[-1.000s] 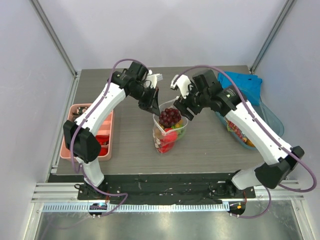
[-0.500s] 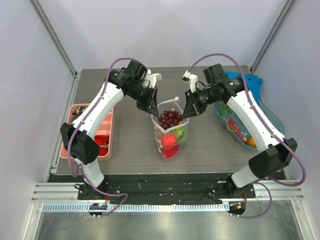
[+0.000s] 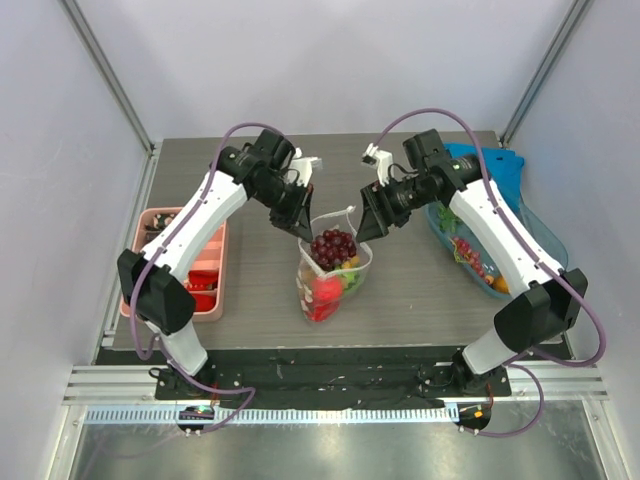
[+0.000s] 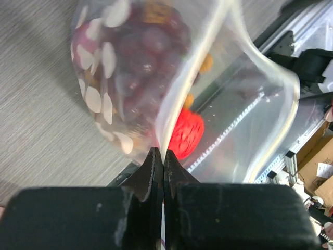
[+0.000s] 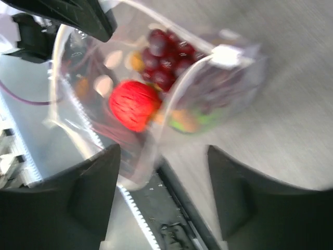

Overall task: Place the food in the zip-top bag and seal the zipper
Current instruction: Adjust the zipper food storage bag at the center of the board, then pick up the fake fruit from the bin.

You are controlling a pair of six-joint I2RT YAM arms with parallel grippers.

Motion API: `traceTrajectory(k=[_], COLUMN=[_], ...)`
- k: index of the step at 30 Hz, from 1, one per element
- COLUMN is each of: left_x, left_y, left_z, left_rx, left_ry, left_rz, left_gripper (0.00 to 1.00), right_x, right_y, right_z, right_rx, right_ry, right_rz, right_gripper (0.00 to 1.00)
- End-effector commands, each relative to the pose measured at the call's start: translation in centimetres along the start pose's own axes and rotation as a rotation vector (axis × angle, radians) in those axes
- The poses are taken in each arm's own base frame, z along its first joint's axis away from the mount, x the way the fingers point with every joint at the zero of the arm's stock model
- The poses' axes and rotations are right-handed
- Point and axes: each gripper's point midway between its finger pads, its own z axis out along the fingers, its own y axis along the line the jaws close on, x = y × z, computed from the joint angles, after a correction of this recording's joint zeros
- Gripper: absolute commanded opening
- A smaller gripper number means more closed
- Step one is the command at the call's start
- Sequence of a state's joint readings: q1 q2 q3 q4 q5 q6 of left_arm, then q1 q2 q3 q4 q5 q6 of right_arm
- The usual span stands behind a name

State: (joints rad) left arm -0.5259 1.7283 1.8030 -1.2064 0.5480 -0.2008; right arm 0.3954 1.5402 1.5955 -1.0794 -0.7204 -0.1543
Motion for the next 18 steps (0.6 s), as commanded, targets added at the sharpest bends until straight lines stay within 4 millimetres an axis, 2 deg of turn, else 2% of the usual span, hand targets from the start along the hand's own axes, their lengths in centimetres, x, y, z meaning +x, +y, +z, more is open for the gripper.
traceTrajectory(k=[1, 2, 3, 4, 5, 6, 7, 10, 11, 15, 18], left_x=[-1.6, -1.6, -1.7, -1.8, -1.8, -1.9, -1.9, -1.9, -1.9, -2.1, -2.3], left_y=[0.3, 0.3, 0.3, 0.2, 0.2, 0.2, 0.2, 0.2, 0.3, 0.2, 0.1], left_z=[0.3, 0.5, 0.5, 0.5, 0.4, 0.5, 0.5, 0.5, 0.6, 0.7, 0.7], left_rx=[-0.015, -0.013, -0.011, -0.009, -0.008, -0.007, -0.005, -0.004, -0.006, -0.002, 0.004], left_ry=[-0.060, -0.060, -0.061, -0.066, -0.068, -0.069, -0.069, -0.074, -0.073, -0.079, -0.079], left_rz=[0.032, 0.028, 0.026, 0.027, 0.026, 0.024, 0.024, 0.024, 0.024, 0.025, 0.028], left_gripper=[0.00, 0.00, 0.00, 0.00, 0.00, 0.00, 0.00, 0.00, 0.00, 0.00, 0.00], right_x=[-2.3, -2.2, -2.0, -0.9, -0.5, 0.4, 1.9, 6.6, 8.7, 14.8, 18.2], right_y=[-1.2, -3.0, -3.8, -4.4, -5.6, -8.0, -8.9, -14.2, -15.6, -19.9, -22.1], right_z=[-4.6, -6.5, -7.5, -8.7, -9.5, -11.5, -12.0, -14.7, -15.4, -19.0, -21.1], right_rx=[0.094, 0.123, 0.130, 0.126, 0.145, 0.201, 0.211, 0.380, 0.423, 0.522, 0.569], right_ry=[-0.092, -0.116, -0.116, -0.100, -0.097, -0.117, -0.078, 0.043, 0.103, 0.272, 0.392], right_rz=[-0.077, -0.044, -0.068, -0.023, 0.003, 0.067, 0.081, 0.134, 0.152, 0.201, 0.243], right_gripper=[0.85, 0.96, 0.98, 0.99, 0.99, 1.00, 1.00, 0.99, 0.98, 0.96, 0.91])
